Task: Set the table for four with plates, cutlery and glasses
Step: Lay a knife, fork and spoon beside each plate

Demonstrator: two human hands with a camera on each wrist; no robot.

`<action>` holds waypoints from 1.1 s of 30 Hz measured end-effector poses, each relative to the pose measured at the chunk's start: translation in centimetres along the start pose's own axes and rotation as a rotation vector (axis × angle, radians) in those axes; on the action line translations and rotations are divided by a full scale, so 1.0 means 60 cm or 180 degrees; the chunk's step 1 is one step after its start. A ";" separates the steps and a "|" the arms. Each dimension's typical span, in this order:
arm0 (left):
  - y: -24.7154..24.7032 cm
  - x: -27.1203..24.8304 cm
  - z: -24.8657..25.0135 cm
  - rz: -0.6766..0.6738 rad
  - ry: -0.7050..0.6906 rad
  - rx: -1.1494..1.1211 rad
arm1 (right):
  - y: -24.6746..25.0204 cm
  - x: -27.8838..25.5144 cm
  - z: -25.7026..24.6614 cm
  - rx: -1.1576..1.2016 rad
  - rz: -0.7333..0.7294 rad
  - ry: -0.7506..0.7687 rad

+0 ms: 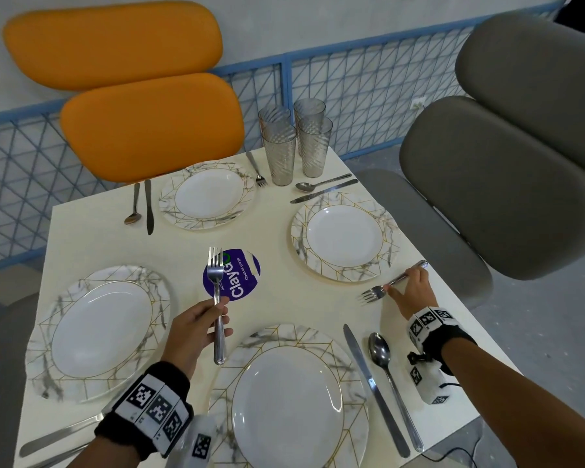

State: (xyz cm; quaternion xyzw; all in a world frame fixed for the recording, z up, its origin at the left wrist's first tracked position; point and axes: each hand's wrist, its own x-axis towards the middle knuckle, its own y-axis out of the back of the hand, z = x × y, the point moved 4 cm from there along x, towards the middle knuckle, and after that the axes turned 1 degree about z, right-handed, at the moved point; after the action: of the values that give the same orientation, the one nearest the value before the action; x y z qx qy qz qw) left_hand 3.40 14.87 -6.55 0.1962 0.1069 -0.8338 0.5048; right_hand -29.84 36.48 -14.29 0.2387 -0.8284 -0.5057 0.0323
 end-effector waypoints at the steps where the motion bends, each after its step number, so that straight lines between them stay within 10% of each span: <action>1: -0.001 -0.001 0.000 -0.0001 0.0022 -0.0018 | -0.001 0.000 -0.001 -0.0015 0.0011 0.0005; 13: -0.001 -0.008 -0.011 -0.0188 0.0049 0.0070 | 0.009 -0.011 -0.006 0.0135 0.0124 0.0094; 19: 0.002 -0.015 -0.030 -0.0097 0.0142 0.0160 | 0.036 -0.050 -0.074 0.0262 0.0596 0.0999; 25: 0.000 -0.036 -0.042 -0.0098 0.0171 0.0110 | -0.018 -0.144 -0.235 0.0616 -0.0368 0.2202; 33: 0.062 -0.096 -0.073 -0.0016 0.0285 -0.0118 | -0.106 -0.228 -0.427 0.1038 -0.1430 0.2090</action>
State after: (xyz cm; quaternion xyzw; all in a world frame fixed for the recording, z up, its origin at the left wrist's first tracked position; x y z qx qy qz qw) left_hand 10.05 19.38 -7.92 0.2238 0.1452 -0.8233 0.5010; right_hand -7.88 18.86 -4.70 0.5634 -0.7707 -0.2598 0.1453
